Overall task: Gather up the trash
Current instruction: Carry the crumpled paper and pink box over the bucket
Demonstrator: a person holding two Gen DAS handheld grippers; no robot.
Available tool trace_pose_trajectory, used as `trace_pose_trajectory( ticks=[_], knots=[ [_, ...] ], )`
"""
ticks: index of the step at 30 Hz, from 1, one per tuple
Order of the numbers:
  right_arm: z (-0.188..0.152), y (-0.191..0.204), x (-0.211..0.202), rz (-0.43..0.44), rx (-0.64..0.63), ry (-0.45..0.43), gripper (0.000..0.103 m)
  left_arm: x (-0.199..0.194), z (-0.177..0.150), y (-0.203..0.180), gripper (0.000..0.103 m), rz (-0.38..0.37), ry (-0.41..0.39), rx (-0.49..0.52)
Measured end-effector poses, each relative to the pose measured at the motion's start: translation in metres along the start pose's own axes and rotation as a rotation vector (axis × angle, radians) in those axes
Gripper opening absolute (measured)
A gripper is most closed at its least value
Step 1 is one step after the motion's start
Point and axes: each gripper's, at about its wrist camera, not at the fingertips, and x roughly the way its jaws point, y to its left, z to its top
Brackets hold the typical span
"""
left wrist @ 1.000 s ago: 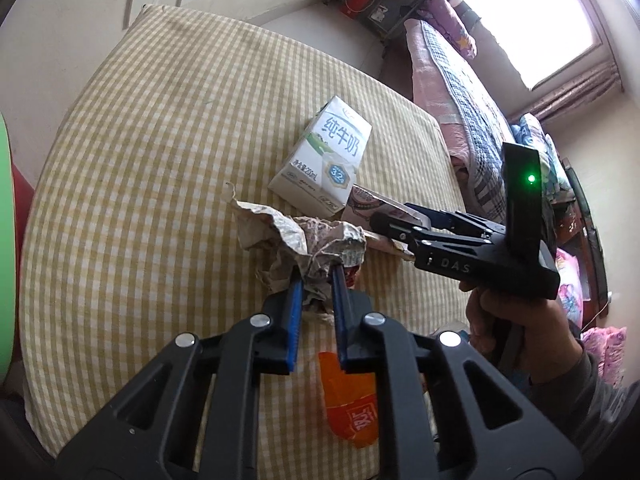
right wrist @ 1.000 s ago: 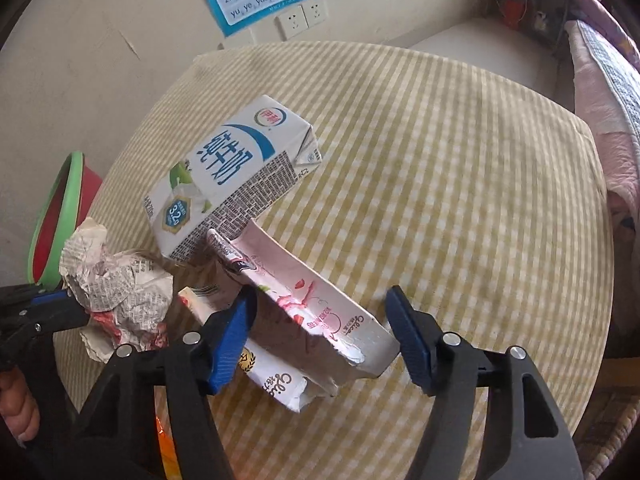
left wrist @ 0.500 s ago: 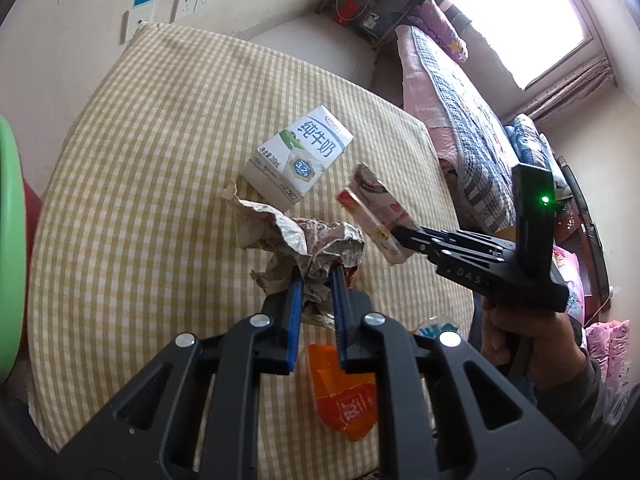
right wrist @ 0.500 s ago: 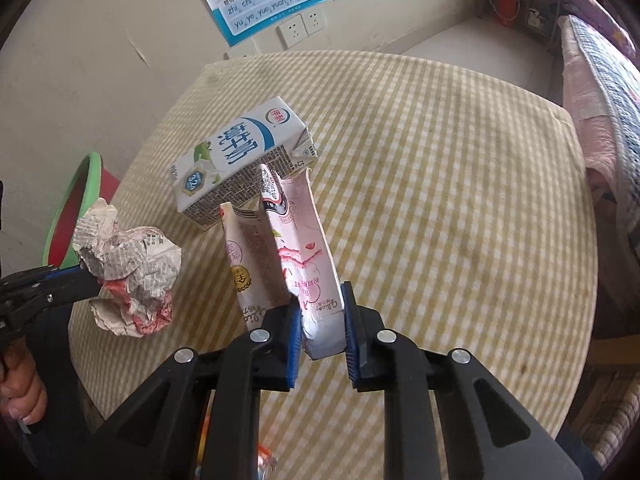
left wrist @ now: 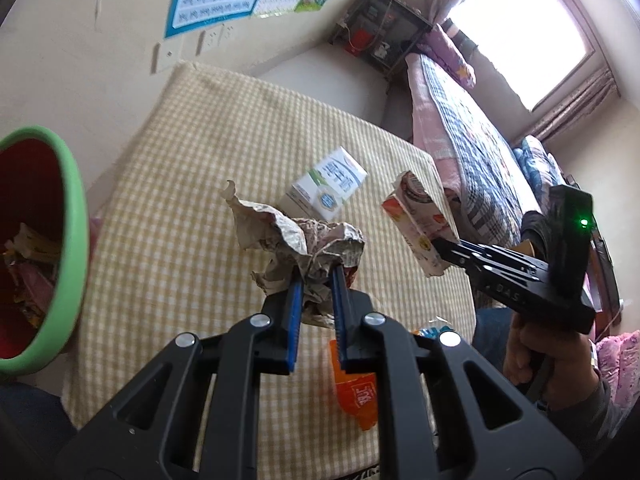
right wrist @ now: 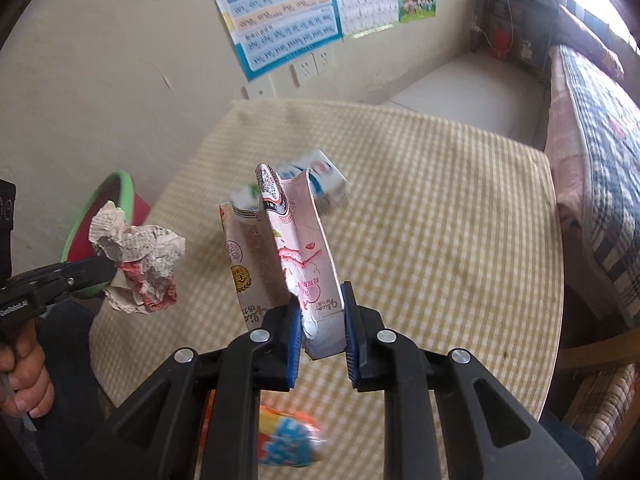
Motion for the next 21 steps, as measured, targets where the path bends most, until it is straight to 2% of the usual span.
trace_pose_trajectory(
  ticks=[12,21],
  knots=[
    [0.031,0.074,-0.007,0.046,-0.082,-0.068,0.018,-0.051,0.004,0.035,0.013,0.067,-0.11,-0.058],
    [0.048,0.13,0.003,0.103,-0.145,-0.077,0.018,-0.095,0.003,0.087,0.013,0.144,-0.185,-0.142]
  ],
)
